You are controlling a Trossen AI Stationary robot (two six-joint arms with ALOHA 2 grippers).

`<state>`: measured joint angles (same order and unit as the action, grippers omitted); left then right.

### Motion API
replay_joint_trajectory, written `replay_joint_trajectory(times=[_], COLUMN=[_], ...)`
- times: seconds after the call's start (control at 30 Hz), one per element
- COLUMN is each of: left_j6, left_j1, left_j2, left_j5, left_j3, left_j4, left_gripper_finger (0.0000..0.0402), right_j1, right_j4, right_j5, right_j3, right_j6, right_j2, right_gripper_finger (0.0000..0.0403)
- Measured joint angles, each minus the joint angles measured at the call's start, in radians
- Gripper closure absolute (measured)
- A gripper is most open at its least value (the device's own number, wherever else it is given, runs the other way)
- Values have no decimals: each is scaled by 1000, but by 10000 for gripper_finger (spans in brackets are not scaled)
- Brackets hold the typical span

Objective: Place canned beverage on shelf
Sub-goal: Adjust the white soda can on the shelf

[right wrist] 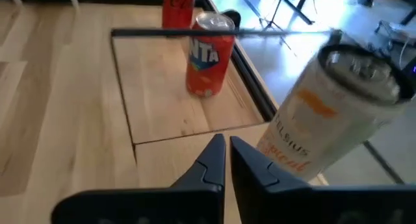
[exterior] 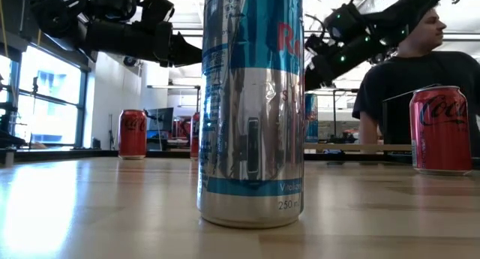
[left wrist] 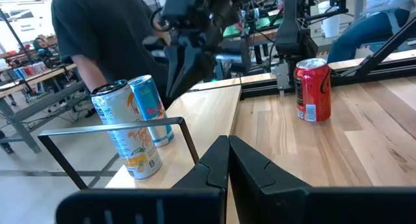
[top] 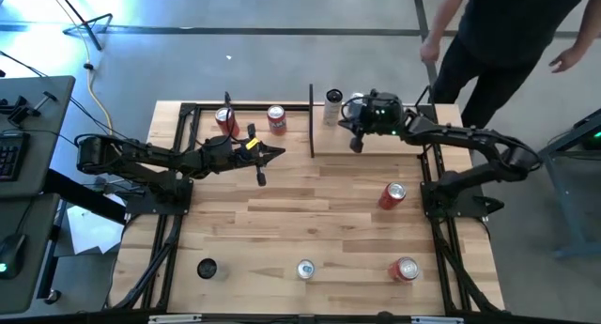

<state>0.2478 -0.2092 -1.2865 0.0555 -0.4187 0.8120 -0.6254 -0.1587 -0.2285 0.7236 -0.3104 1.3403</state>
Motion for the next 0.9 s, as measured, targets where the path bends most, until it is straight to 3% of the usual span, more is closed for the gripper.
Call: replay_joint_trajectory(times=[0.37, 0.9], left_j6=[19, 18], left_j1=[0, 0], left_j2=[0, 0], left_j5=[6, 8], left_j3=[0, 0], left_j4=[0, 0], left_gripper_finger=[401, 401], right_j1=[-3, -1], right_j4=[-163, -258], right_j5=[111, 154], right_j3=[-2, -2], right_j6=[33, 105], right_j2=[150, 160], right_gripper_finger=[402, 402])
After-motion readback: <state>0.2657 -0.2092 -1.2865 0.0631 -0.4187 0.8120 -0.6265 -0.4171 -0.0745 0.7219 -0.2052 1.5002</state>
